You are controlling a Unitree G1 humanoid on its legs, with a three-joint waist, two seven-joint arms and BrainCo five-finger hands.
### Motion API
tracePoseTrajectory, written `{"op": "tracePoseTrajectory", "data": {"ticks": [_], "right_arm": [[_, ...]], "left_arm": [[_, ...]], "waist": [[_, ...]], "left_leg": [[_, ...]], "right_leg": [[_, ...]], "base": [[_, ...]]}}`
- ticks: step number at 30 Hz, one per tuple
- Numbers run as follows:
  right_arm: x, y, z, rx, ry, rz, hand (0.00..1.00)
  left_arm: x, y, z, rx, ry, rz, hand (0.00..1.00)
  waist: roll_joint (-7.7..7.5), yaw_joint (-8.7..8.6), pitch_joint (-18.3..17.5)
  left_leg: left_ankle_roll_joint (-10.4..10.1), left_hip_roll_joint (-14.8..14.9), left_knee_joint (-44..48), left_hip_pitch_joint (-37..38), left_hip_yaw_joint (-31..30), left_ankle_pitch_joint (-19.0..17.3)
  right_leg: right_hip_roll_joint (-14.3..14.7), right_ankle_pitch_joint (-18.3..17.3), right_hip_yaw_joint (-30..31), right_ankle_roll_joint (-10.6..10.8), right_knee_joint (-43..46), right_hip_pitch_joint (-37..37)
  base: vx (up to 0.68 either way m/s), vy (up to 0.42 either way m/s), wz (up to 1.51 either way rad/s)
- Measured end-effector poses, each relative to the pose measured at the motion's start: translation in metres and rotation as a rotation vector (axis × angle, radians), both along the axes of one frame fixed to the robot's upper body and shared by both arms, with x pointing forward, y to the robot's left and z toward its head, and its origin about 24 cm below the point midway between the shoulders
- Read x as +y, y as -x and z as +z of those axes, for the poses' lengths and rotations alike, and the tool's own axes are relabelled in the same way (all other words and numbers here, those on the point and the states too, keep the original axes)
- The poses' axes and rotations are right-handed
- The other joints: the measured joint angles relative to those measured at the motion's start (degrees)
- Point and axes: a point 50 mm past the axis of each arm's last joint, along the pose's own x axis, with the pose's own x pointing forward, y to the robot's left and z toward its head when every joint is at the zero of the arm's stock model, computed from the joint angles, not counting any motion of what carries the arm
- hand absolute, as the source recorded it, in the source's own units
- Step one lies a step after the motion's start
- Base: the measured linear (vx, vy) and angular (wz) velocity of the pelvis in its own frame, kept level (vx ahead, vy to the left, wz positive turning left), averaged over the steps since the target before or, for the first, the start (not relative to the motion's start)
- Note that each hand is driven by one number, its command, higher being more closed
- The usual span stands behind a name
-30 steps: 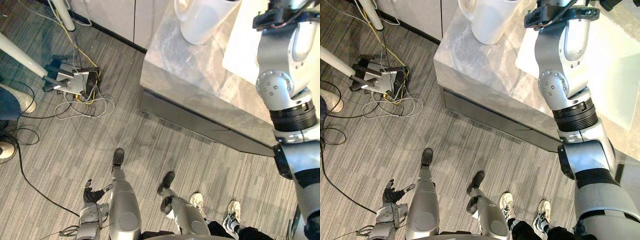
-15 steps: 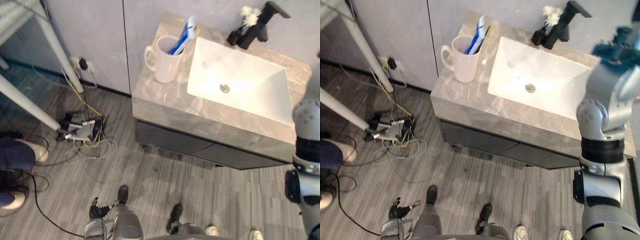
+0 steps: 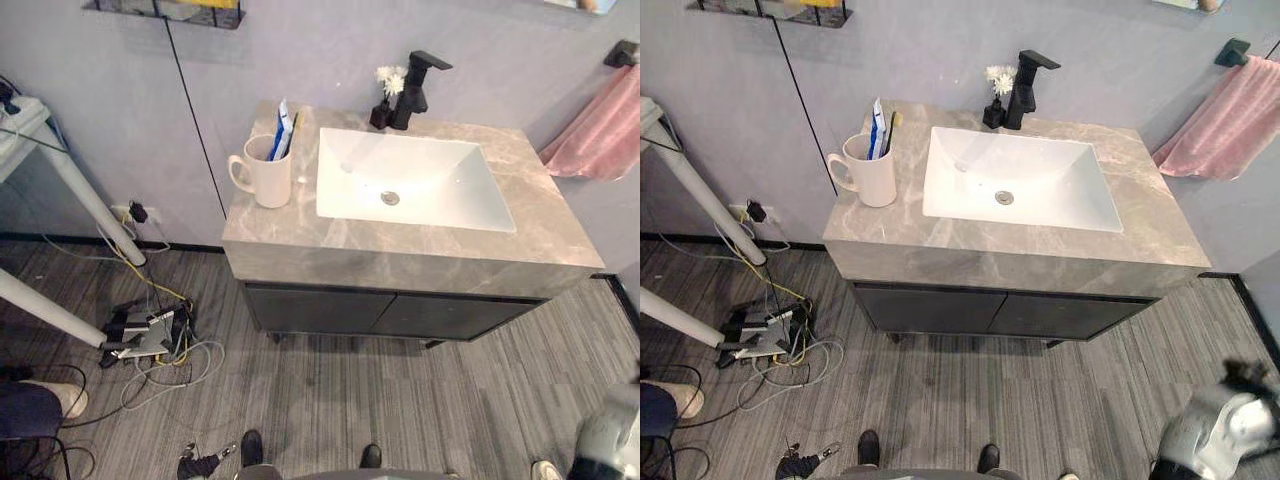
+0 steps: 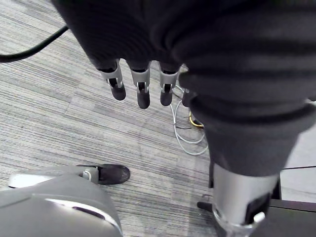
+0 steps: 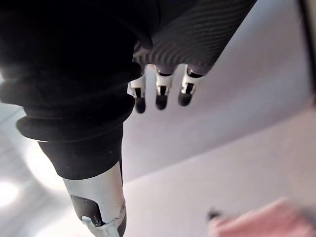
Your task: Organize washtable
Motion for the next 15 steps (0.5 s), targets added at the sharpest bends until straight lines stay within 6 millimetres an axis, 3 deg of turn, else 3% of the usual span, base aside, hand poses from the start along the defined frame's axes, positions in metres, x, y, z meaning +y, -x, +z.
{"op": "tracePoseTrajectory", "data": {"ticks": [2, 3, 5, 9, 15], "right_arm": [[0.022, 0.022, -0.048, 0.283, -0.185, 0.084, 0.0], [0.029, 0.03, -0.059, 0.35, -0.233, 0.109, 0.0], [0.06, 0.052, -0.094, 0.576, -0.425, 0.245, 0.0], [0.109, 0.084, -0.121, 0.672, -0.681, 0.316, 0.0], [0.131, 0.085, -0.127, 0.577, -0.789, 0.291, 0.0]], "left_arm": [[-0.004, 0.003, -0.002, 0.011, 0.012, -0.003, 0.0], [-0.004, 0.004, -0.003, 0.017, 0.014, -0.007, 0.0], [-0.007, 0.007, -0.006, 0.041, 0.036, -0.019, 0.0], [-0.007, 0.009, -0.008, 0.058, 0.042, -0.03, 0.0], [-0.006, 0.013, -0.008, 0.07, 0.034, -0.037, 0.0]], "waist": [[0.84, 0.04, -0.51], [1.1, 0.08, -0.7], [1.72, 0.22, -0.68], [2.1, 0.11, -0.56], [1.64, 0.21, -0.63]], "left_leg": [[-0.06, -0.14, -0.02, 0.57, 0.05, -0.34], [0.05, -0.14, -0.03, 0.56, 0.02, -0.41], [0.1, -0.21, -0.05, 0.55, -0.34, -0.45], [0.21, -0.74, -0.22, 0.62, -2.09, -0.51], [0.55, -1.79, -0.34, 1.26, -3.19, -0.64]], "right_leg": [[-0.15, -0.59, 0.0, 0.2, -0.01, 0.55], [-0.16, -0.64, -0.02, 0.22, 0.02, 0.55], [-0.19, -0.82, -0.36, 0.18, 0.02, 0.79], [-0.49, -1.24, -2.46, 0.56, -0.37, 2.48], [-1.44, -1.28, -3.26, 0.64, -0.23, 3.69]], "base": [[0.0, 0.0, 0.0], [0.0, 0.0, 0.0], [0.01, -0.01, 0.07], [0.02, -0.006, 0.25], [0.03, 0.009, 0.11]]}}
